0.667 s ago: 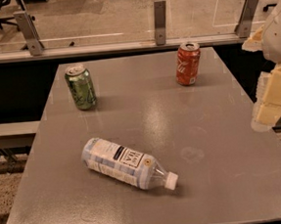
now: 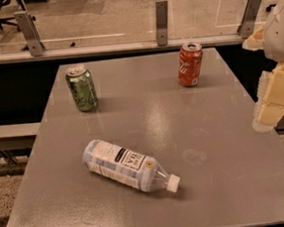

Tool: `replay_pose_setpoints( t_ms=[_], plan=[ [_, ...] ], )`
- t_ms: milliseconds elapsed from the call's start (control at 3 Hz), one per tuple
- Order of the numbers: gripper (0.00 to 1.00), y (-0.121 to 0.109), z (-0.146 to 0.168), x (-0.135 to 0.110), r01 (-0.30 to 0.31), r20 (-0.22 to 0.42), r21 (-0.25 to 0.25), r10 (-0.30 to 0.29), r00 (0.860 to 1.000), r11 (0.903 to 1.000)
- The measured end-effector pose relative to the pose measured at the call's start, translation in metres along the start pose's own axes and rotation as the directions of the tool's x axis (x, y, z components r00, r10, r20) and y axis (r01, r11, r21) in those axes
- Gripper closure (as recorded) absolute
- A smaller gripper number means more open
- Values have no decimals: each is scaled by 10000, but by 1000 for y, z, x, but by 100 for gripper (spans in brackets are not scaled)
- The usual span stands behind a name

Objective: Place blue plastic bottle upright

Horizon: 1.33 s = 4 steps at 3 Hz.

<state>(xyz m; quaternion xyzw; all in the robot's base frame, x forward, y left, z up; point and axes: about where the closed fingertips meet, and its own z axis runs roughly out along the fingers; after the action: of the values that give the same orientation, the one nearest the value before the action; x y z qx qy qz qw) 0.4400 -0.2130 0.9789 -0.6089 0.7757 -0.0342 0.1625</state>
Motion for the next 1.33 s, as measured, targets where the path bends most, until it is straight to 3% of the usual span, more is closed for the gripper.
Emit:
replay_pose_setpoints(
  t_ms=[333,667,1000,1333],
  plan=[
    [0,-3,-2,-11,645,374,-54,-642,9972,9979],
    [0,-7,-2,-30,1720,1176,-111,-1695,9785,9850],
    [0,-3,3,-55,3161,1867,-36,-3099,9323,9487],
    [0,9,13,-79,4382,2264,42,-4276,8751,8989]
  ],
)
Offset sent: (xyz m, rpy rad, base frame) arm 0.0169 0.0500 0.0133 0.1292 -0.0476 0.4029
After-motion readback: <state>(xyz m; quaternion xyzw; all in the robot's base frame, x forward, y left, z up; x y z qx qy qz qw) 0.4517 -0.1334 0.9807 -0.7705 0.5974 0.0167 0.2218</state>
